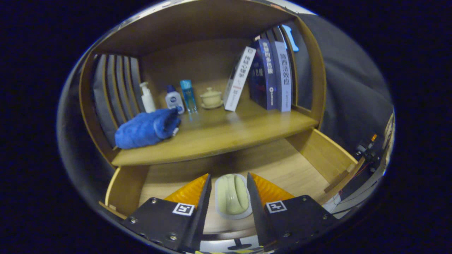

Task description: Pull open the drawer, take out the items inside it, and place them on the countertop above the cabinet.

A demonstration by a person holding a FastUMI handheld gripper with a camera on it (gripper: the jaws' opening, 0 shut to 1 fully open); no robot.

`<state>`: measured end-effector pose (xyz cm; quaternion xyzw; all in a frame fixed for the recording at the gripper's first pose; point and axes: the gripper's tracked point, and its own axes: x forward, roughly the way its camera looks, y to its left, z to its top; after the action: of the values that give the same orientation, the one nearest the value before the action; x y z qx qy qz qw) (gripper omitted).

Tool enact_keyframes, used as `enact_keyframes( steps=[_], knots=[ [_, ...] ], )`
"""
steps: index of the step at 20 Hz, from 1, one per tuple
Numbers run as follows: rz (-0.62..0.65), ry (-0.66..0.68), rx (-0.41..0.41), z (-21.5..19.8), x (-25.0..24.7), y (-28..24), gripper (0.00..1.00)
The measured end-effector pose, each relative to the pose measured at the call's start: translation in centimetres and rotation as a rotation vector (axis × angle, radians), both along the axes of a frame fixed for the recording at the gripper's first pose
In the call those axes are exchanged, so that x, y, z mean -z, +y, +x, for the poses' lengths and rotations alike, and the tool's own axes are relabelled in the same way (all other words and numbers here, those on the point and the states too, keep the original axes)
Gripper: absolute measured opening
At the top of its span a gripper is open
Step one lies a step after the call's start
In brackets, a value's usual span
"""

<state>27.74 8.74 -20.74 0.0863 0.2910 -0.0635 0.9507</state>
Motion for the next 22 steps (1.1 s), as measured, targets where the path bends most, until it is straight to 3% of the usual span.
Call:
enact_keyframes(
  steps=[10,13,16,19,22],
  knots=[
    [-0.048,0.24,-0.102,0.9,5.8,1.3,0.59],
    [-0.024,0.246,-0.088,1.4,6.1,1.3,0.46],
    [-0.039,0.241,-0.061,1.8,6.2,0.8,0.46],
    [-0.072,0.264,-0.07,1.7,6.4,0.6,0.22],
    [-0.09,0.249,-0.079,1.8,6.1,0.4,0.22]
  ],
)
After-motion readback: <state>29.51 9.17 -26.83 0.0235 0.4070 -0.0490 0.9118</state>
